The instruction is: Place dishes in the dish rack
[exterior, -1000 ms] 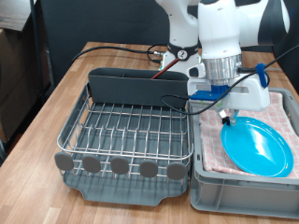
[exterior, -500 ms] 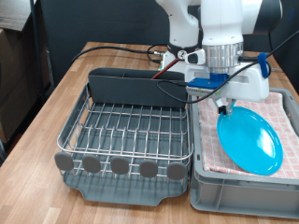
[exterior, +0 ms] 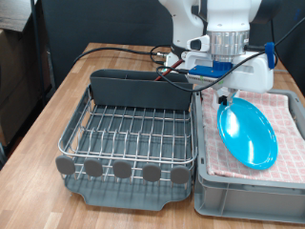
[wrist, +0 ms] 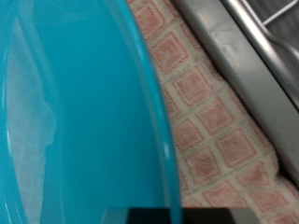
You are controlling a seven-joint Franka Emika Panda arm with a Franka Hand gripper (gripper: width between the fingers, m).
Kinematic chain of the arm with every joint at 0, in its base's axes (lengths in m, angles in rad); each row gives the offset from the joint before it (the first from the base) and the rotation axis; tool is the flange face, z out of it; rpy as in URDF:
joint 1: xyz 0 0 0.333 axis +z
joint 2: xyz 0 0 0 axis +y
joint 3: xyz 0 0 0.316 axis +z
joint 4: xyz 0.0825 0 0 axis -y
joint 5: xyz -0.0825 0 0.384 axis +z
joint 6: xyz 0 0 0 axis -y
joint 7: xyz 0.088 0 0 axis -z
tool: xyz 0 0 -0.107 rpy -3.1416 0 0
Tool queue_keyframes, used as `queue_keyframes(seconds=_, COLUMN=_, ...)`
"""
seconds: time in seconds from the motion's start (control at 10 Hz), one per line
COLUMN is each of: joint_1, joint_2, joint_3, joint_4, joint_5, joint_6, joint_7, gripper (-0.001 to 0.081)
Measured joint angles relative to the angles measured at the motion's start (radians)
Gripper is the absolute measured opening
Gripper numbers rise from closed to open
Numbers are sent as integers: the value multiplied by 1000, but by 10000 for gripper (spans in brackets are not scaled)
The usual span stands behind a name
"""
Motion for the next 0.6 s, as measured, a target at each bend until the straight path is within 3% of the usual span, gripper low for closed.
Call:
queue_keyframes(seconds=0.4, joint_1=-1, joint_2=-88, joint_3=8, joint_4=48, joint_5=-188, joint_6=-222, joint_7=78, gripper=20)
queue_keyframes(seconds=0.6, joint_1=-1, joint_2=-117, joint_3=24, joint_4=91, joint_5=-234, joint_6=-326, joint_7=94, gripper=19)
